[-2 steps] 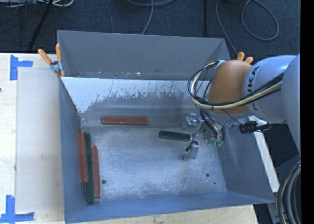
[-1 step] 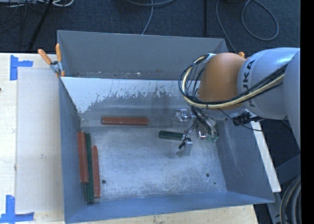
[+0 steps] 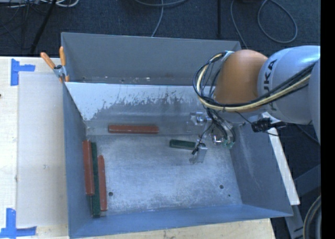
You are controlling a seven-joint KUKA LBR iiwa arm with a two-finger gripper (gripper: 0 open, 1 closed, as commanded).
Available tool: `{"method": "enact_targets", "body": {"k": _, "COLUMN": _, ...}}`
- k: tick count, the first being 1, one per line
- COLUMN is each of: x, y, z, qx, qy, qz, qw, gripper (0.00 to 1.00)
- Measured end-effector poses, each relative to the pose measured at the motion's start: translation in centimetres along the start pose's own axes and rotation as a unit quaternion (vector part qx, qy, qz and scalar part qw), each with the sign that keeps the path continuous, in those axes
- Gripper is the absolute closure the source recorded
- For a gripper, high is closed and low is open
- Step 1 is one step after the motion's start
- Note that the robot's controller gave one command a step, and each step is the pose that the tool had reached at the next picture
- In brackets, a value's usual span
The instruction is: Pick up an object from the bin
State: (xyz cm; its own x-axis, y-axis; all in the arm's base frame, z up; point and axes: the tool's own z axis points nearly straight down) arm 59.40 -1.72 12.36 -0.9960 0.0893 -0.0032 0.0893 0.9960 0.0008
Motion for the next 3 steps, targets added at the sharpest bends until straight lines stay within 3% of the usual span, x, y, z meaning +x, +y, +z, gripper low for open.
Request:
{"method": "enact_targets", "body": {"k": 1, "x": 0.45, "y": -1.19, "z": 5.69, "qx": 0.001, "qy": 0.0046, "qz": 0.046, "qw": 0.9989, "gripper": 0.0}}
{"method": "enact_targets", "body": {"k": 2, "x": 0.42, "y": -1.1, "z": 5.7, "qx": 0.001, "qy": 0.002, "qz": 0.044, "qw": 0.999, "gripper": 0.0}}
{"method": "enact_targets", "body": {"k": 3, "x": 0.35, "y": -1.11, "z": 5.58, "qx": 0.001, "qy": 0.0011, "qz": 0.043, "qw": 0.9991, "gripper": 1.0}}
